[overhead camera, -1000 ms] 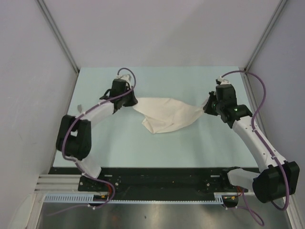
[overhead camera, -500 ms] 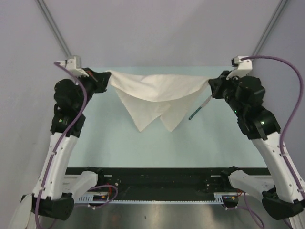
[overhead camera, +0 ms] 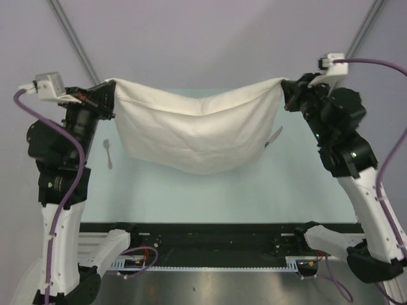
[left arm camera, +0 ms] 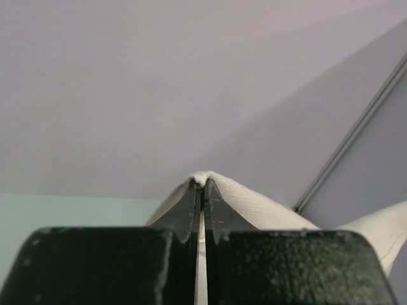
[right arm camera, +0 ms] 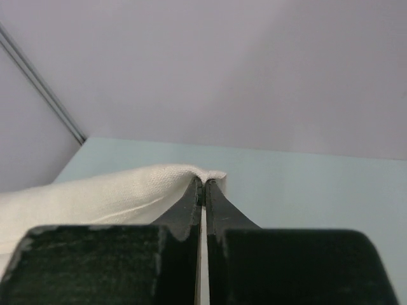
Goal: Fold the napkin, place the utensils inside, and roll it up
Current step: Flatten the napkin out
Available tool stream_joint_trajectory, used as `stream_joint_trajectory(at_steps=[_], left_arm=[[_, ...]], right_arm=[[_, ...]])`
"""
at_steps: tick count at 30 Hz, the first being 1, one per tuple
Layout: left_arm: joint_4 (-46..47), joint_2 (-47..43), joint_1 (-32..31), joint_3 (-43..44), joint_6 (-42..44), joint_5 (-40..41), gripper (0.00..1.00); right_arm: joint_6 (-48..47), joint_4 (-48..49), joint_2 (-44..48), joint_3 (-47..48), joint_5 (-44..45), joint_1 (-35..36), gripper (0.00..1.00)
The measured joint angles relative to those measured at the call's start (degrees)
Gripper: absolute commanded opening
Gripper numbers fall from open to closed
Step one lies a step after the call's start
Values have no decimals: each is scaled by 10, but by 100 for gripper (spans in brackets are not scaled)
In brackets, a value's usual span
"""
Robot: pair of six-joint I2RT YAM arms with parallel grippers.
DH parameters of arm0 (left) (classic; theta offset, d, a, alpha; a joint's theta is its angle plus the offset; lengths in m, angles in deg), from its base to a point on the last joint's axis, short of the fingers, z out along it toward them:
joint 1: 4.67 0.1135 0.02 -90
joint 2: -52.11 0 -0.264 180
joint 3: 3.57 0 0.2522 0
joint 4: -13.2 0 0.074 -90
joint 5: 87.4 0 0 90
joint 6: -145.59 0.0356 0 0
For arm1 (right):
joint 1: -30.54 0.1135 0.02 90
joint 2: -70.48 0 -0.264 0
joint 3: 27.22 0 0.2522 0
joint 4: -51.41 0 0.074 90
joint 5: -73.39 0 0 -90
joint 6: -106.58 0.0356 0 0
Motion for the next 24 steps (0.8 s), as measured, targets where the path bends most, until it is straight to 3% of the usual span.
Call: stream_joint_trajectory(at_steps=[8, 16, 24], left_arm=[[-12, 104, 55, -32, -5, -35, 0], [-57, 29, 65, -49, -2, -35, 0], [-114, -57, 66, 16, 10, -10, 0]], right_arm=[[-3, -1, -127, -16, -28, 1, 0], [-17, 6, -47, -28, -37, 50, 0], [-57, 12, 33, -21, -26, 126, 0]])
